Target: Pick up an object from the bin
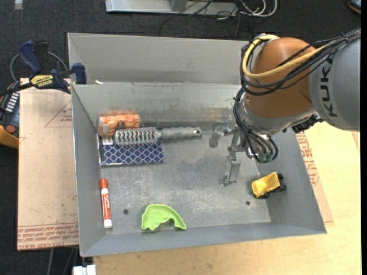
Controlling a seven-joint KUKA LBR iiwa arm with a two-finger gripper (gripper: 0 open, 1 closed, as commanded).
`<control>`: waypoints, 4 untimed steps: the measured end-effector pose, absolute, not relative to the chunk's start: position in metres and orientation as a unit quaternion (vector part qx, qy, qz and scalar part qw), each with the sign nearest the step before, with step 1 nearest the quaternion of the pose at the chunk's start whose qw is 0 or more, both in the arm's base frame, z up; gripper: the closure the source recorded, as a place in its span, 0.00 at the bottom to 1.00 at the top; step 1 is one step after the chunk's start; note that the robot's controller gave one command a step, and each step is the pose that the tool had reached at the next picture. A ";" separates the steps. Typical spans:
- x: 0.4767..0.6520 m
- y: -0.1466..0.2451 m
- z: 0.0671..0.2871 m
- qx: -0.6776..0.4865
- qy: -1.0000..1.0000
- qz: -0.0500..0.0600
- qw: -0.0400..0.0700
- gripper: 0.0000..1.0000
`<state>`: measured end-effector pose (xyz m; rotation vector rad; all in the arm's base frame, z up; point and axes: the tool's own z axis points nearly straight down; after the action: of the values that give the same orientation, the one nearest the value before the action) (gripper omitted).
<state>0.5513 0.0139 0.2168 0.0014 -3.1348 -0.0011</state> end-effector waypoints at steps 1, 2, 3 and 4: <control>0.553 0.014 0.221 0.000 -1.000 0.000 -0.001 0.00; 0.621 0.036 0.110 0.032 -0.999 -0.001 -0.002 0.00; 0.639 0.046 0.152 -0.086 -0.996 -0.001 -0.001 0.00; 0.641 0.121 0.120 0.139 -0.990 -0.001 -0.004 0.00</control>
Offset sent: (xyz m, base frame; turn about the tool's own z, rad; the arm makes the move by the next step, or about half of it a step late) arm 0.0873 0.0294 -0.1468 -0.0873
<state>0.6409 0.1211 0.1196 0.4380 -3.1182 -0.0035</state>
